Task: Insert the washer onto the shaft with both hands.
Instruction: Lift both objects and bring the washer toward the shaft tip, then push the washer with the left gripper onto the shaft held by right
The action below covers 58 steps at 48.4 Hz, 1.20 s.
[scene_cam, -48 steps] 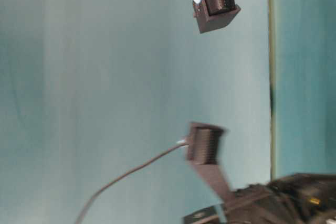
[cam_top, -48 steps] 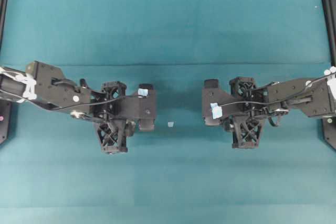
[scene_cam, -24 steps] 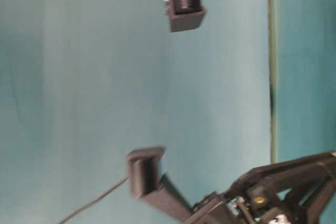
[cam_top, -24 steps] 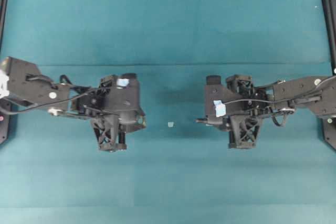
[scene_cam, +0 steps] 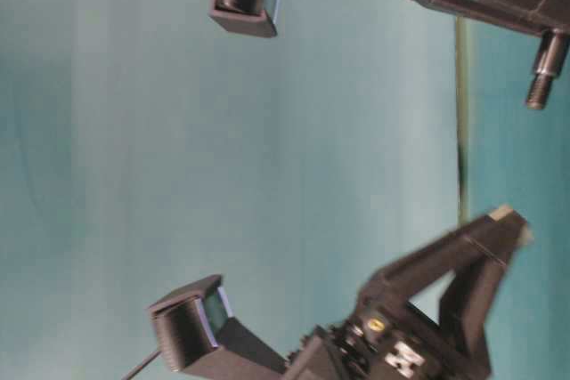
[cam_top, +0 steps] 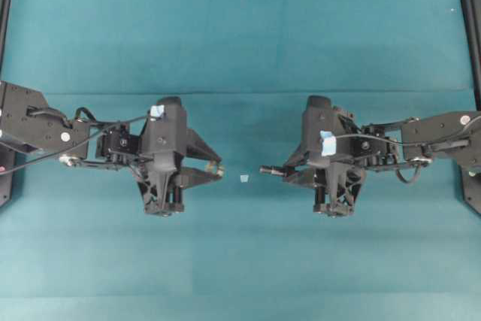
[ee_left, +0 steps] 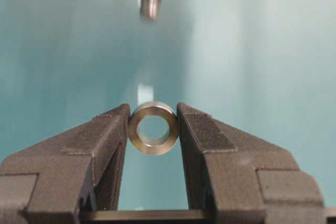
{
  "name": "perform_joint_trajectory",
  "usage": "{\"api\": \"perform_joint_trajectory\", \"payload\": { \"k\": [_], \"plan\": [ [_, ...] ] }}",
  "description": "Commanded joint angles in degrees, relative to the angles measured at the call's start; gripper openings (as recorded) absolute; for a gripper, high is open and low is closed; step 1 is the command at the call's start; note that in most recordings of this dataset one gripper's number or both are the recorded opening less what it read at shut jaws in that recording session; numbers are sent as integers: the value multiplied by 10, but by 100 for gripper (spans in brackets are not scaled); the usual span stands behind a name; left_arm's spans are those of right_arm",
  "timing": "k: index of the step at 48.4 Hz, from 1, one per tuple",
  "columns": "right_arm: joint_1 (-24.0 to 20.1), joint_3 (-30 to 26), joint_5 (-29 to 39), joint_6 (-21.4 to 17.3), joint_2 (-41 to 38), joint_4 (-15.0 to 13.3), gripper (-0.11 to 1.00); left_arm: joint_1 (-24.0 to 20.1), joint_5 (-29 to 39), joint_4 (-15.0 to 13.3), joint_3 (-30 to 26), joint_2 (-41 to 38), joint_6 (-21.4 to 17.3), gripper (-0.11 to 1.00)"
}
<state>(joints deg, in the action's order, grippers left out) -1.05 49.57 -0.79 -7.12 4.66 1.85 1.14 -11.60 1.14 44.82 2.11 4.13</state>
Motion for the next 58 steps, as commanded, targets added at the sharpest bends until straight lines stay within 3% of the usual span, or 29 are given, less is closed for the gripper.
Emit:
{"api": "perform_joint_trajectory", "payload": {
  "k": [1,9,58],
  "plan": [
    [-5,-3,-18,-9,11,2,0,-2,-27,1,-6,6,2,36],
    [-11,-2,-21,-9,10,2,0,-5,-59,1,-9,-2,2,36],
    [-15,13,-98,-16,-35,2,0,2,-91,1,-21,-42,17,36]
  ]
}}
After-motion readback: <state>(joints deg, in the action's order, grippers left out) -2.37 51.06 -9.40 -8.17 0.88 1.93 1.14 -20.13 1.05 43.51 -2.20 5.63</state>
